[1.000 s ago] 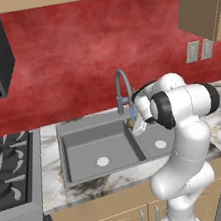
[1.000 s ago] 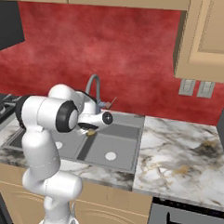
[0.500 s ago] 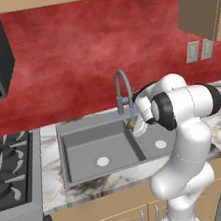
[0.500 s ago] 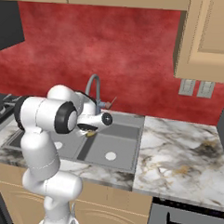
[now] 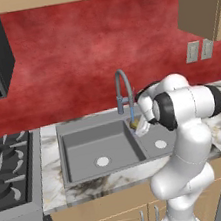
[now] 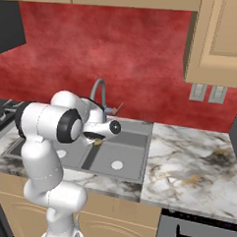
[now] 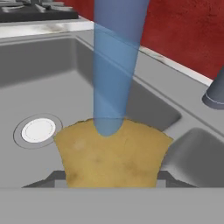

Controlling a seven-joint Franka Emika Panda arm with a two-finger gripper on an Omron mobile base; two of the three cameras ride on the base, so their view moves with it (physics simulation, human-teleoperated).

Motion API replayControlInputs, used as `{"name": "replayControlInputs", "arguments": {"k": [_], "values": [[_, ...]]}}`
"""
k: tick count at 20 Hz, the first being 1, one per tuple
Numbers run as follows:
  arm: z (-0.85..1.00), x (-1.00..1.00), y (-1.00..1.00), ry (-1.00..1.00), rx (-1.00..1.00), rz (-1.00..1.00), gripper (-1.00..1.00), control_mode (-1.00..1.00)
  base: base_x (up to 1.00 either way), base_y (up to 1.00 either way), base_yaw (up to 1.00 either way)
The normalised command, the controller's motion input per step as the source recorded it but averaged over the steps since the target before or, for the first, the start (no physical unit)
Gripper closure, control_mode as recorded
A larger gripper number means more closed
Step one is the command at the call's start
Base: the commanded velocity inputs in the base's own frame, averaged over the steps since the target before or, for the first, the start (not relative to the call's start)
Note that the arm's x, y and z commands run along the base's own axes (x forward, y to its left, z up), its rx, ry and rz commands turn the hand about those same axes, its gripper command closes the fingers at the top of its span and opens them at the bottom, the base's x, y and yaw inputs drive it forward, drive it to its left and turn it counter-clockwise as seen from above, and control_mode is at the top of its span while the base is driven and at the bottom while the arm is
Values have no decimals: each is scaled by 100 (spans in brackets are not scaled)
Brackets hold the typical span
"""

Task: Soak the sponge with water for a few seconds and then drop it inside the sink.

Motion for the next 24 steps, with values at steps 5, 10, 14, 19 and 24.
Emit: {"name": "replayControlInputs", "arguments": {"k": [5,10,14,19,24], "values": [[0,-20,-21,0,0,-10,100,-100,0,0,0],[0,-14,-21,2,-3,-9,100,-100,0,0,0],[0,-3,-9,6,-12,-10,100,-100,0,0,0],[1,0,-1,14,-20,-13,100,-100,0,0,0],[0,8,-14,20,-18,-14,100,-100,0,0,0]]}}
